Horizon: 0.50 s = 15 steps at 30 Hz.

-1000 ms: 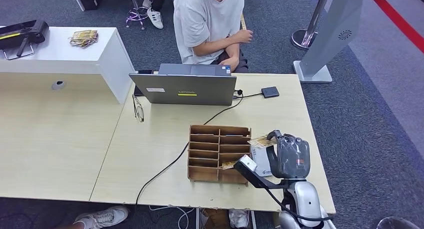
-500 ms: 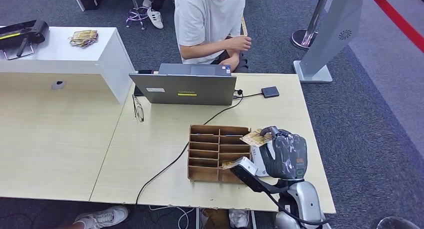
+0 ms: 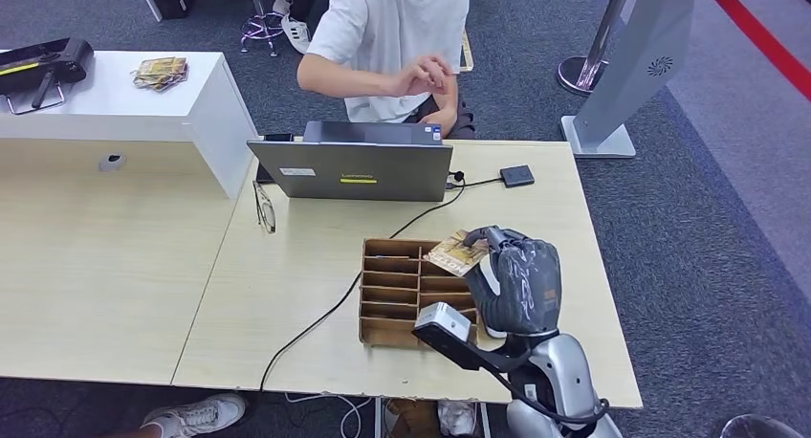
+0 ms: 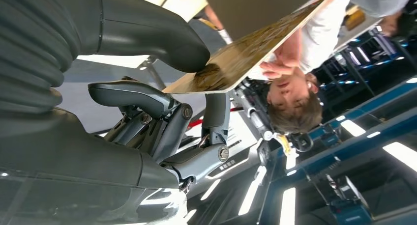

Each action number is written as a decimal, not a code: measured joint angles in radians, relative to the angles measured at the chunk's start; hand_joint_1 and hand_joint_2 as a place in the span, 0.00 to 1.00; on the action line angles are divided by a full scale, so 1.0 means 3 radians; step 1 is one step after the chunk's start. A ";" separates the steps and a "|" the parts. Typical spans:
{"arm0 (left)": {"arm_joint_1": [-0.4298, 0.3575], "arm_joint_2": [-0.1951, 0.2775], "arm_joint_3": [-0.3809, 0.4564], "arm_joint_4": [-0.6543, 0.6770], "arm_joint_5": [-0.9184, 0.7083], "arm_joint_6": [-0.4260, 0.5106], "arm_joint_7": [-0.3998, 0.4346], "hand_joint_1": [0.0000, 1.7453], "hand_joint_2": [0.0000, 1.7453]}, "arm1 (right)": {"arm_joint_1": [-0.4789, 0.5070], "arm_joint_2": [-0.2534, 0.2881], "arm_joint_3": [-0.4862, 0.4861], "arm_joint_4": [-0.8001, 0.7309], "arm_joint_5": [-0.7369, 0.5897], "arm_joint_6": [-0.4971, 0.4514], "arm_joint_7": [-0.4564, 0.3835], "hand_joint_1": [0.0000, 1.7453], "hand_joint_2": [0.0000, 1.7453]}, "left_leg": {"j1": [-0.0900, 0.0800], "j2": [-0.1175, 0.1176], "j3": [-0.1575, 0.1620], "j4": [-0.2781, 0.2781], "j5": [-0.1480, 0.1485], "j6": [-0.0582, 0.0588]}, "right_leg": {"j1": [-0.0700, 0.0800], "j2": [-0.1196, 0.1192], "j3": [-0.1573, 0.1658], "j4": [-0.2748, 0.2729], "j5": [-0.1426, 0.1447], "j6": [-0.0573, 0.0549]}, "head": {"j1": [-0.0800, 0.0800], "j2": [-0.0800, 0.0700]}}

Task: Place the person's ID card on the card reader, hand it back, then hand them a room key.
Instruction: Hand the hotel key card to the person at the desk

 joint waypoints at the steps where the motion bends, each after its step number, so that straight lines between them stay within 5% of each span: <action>1: 0.0000 0.0000 0.0000 0.0000 -0.0002 0.0000 0.0000 0.00 0.00 | -0.0030 0.0010 0.0023 0.0000 -0.0007 0.0008 0.0000 1.00 1.00 | 0.0000 0.0000 0.0000 0.0000 0.0000 0.0000 | 0.0000 0.0000 0.0000 0.0000 0.0000 0.0000 | 0.0000 0.0000; 15: -0.0002 0.0000 -0.0002 0.0000 -0.0082 -0.0032 0.0011 0.00 0.00 | -0.0431 0.0183 0.0256 0.0075 0.0003 0.0201 0.0133 1.00 1.00 | 0.0000 0.0000 0.0000 0.0000 0.0000 0.0000 | 0.0000 0.0000 -0.0001 0.0001 0.0000 0.0000 | 0.0000 0.0000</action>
